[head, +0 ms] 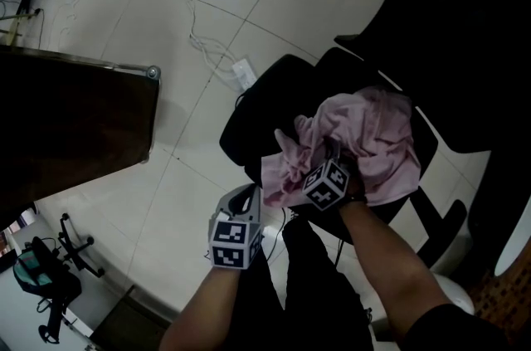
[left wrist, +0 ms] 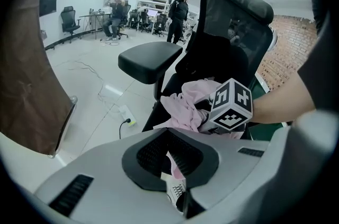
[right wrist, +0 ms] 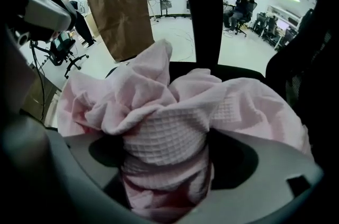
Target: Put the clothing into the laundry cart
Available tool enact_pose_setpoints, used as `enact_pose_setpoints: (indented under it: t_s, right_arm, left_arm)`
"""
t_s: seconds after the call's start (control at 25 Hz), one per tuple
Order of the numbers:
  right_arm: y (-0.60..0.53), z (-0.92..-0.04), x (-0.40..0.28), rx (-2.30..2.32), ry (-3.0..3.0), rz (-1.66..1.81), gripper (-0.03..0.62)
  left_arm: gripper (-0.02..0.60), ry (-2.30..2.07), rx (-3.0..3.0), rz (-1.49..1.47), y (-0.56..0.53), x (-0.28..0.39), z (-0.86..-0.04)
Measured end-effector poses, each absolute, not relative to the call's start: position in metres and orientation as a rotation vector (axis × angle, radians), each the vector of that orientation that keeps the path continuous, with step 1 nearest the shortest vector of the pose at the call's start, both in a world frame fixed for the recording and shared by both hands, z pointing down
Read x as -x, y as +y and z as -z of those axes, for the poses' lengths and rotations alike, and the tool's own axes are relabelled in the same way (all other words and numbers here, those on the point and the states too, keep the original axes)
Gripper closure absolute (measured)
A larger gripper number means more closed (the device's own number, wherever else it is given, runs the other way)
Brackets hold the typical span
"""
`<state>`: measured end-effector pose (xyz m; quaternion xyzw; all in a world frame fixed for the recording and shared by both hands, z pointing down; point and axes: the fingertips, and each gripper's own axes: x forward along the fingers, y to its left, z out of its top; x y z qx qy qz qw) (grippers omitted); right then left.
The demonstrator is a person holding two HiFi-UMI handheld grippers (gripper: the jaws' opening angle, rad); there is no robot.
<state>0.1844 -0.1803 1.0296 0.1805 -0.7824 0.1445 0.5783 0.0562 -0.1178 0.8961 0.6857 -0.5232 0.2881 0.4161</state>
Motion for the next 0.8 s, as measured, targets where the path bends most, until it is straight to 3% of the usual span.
enact_pose_setpoints:
  t_s: [0.08,0.12,0.16,0.2,0.6,0.8]
  right_arm:
    - [-0.182,-1.022,-0.184,-0.433,-1.844,-0.314,0.184]
    - [-0.184,-1.014,-0.186,-0.450,-1.854,-0.301,0.320]
    - [-0.185,-1.007,-0.188,-0.473,-1.868,-0.308,0.394]
    - [-0.186,-1.000,-0.190,-0.494,-1.888,-0.337,0.429]
    - [-0.229,-0.859,-0.204,-0.842,-2.325,-0.936,0.473]
    - [-0.244,-0.763,-0.225,-1.033,-2.510,-1.003,0.474]
  left_arm:
    - [0.581,-1.314,-1.721,-0.727,-0.118,-0.053,-0.894]
    - [0.581,-1.317,-1.723,-0.726,-0.118,-0.051,-0.891]
    - [0.581,-1.320,-1.727,-0.723,-0.118,-0.050,-0.887]
    - [0.581,-1.322,-1.731,-0.721,-0.119,-0.048,-0.884]
    - [0.581,-1.354,-1.826,-0.662,-0.146,-0.045,-0.824]
    - [0.581,-1.366,-1.941,-0.607,-0.161,-0.047,-0.770]
